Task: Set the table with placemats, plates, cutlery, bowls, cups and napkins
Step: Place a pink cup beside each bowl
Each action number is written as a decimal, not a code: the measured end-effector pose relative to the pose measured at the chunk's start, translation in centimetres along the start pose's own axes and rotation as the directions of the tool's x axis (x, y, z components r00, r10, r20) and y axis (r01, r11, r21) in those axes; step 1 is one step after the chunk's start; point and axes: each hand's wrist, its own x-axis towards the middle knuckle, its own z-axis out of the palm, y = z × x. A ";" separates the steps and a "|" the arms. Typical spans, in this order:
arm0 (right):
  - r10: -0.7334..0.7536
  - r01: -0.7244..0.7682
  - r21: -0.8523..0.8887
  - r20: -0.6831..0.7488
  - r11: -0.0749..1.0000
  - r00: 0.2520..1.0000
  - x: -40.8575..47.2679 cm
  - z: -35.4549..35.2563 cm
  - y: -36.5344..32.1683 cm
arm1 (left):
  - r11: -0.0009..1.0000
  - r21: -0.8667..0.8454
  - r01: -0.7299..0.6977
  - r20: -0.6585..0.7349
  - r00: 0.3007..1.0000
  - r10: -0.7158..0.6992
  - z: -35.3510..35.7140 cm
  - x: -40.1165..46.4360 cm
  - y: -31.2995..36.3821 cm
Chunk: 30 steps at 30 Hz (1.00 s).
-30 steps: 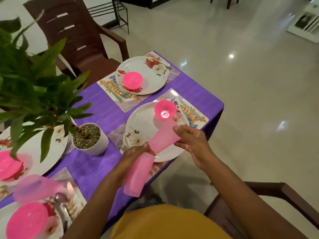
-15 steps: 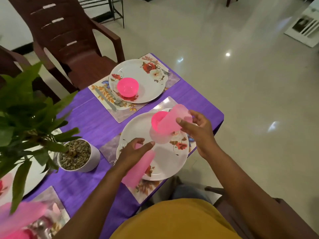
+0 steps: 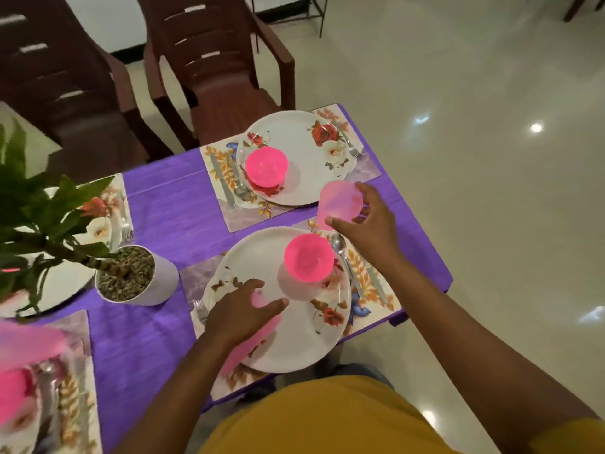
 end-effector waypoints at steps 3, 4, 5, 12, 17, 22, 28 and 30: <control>-0.049 0.054 -0.061 0.095 0.997 0.994 1.8 -0.1 1.3 | 0.998 0.006 0.062 -0.077 0.995 -0.062 1.0 -0.8 0.3; -0.056 0.065 -0.066 0.127 0.996 0.990 2.2 -0.2 1.8 | 0.996 -0.016 0.088 -0.097 0.991 -0.089 1.5 -1.1 0.2; -0.057 0.068 -0.071 0.151 0.995 0.987 2.6 -0.4 2.2 | 0.993 -0.038 0.108 -0.109 0.988 -0.112 1.8 -1.4 0.2; -0.094 0.131 -0.119 0.275 0.984 0.957 3.9 -0.7 3.6 | 0.984 -0.064 0.168 -0.135 0.975 -0.175 3.2 -1.8 1.5; -0.105 0.150 -0.146 0.282 0.978 0.954 4.4 -0.7 3.5 | 0.978 -0.070 0.197 -0.130 0.970 -0.205 2.9 -1.3 2.1; -0.110 0.166 -0.187 0.279 0.968 0.954 4.1 -0.7 3.2 | 0.976 -0.089 0.198 -0.110 0.972 -0.207 2.6 -1.3 2.2; -0.095 0.181 -0.268 0.306 0.946 0.947 3.4 -0.7 2.7 | 0.972 -0.138 0.188 -0.125 0.971 -0.206 2.9 -1.3 1.6; -0.089 0.184 -0.282 0.319 0.942 0.943 3.4 -0.8 2.3 | 0.970 -0.173 0.173 -0.131 0.972 -0.196 3.0 -1.4 1.3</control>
